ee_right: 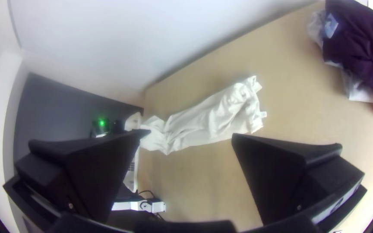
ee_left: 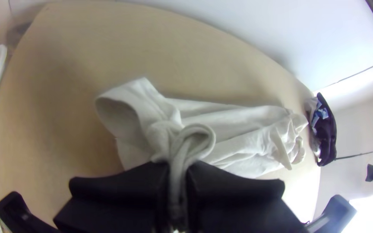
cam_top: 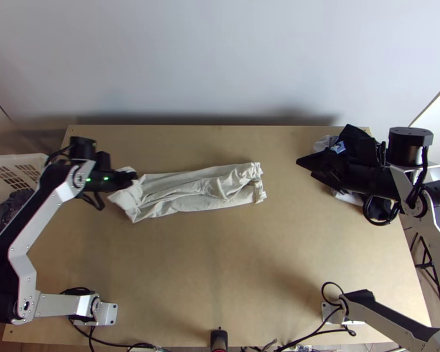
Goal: Fold the t-shirt
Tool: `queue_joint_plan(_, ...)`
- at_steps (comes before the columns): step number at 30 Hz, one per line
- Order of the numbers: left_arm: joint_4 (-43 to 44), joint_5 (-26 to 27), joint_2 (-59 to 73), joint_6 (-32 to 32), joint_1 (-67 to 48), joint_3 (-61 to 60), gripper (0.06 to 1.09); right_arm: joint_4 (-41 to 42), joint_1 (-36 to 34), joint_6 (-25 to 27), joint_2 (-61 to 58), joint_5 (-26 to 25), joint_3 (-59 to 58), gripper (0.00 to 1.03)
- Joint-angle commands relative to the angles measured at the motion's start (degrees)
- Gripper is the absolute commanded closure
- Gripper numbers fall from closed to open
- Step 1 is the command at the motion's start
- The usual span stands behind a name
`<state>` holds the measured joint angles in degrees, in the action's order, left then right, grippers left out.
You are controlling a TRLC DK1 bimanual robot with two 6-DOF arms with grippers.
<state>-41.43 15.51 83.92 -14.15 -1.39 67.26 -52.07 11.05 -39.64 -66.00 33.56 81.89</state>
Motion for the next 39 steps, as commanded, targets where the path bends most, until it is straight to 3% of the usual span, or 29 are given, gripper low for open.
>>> queue_joint_plan(1, 1.4, -3.0, 3.5, -6.7, -8.7, 3.9, 1.05, 0.0, -0.6, 0.1, 1.0, 0.0, -1.4, 0.04)
queue_joint_plan(4, 2.6, -3.6, 4.8, -9.1, -12.5, 5.6, 1.05, 0.1, -0.9, 0.2, 1.4, 0.0, -2.3, 0.04)
queue_joint_plan(8, 5.3, -10.2, 6.0, -12.0, -20.3, 5.8, 1.05, 0.2, -1.5, 0.1, 2.1, -0.1, -4.4, 0.04)
queue_joint_plan(11, 6.3, -11.6, 8.2, -14.4, -25.4, 5.4, 1.05, 1.2, -1.5, 0.3, 3.6, -0.4, -7.4, 0.04)
queue_joint_plan(18, 10.4, -11.9, 15.3, -17.6, -30.4, 9.1, 1.05, 2.8, -2.7, 0.1, 7.1, -0.5, -15.7, 0.04)
queue_joint_plan(29, 10.6, -13.0, 26.0, -19.5, -34.1, 28.3, 1.05, 2.7, -4.4, 0.0, 10.8, -0.6, -19.5, 0.04)
queue_joint_plan(39, 10.4, -13.0, 31.3, -22.3, -39.7, 35.7, 1.05, 2.7, -5.5, 0.3, 13.3, -0.8, -22.5, 0.04)
